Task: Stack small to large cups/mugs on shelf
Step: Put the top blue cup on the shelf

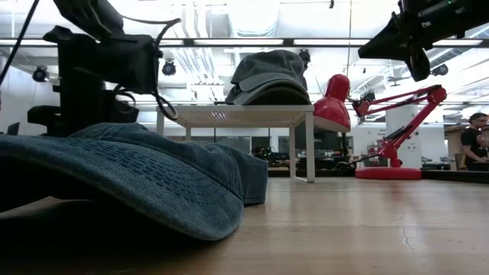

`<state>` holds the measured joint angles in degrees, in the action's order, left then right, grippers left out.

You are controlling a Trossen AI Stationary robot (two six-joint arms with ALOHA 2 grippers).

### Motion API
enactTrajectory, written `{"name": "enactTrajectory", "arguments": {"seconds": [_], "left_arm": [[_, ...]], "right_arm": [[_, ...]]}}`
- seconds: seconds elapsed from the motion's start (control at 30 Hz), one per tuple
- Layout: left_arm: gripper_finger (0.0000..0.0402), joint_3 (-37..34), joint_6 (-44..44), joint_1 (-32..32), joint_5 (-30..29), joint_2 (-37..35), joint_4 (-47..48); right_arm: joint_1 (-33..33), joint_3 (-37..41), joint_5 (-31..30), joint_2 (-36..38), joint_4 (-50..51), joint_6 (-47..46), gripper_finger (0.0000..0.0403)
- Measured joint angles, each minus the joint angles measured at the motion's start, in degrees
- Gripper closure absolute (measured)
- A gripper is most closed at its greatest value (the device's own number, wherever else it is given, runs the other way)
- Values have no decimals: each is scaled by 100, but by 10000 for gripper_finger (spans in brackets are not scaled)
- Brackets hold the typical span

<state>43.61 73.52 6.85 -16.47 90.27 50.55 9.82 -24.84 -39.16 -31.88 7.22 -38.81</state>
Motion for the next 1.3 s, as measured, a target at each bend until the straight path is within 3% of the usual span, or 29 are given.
{"name": "enactTrajectory", "arguments": {"seconds": [0.33,0.47,0.77,1.1,1.3], "left_arm": [[333,226,207,0,-46,-105,-3],[388,233,279,0,-61,-379,0],[394,721,460,0,-72,-1130,672],[394,2174,860,2,-164,-1635,2587],[394,3155,879,4,-724,-1660,3157]], "right_arm": [[0,0,0,-2,30,2,374],[2,0,0,-2,75,2,374],[2,0,-52,-4,149,2,374],[2,0,-149,-4,153,4,374],[2,0,-149,-4,153,4,374]]}}
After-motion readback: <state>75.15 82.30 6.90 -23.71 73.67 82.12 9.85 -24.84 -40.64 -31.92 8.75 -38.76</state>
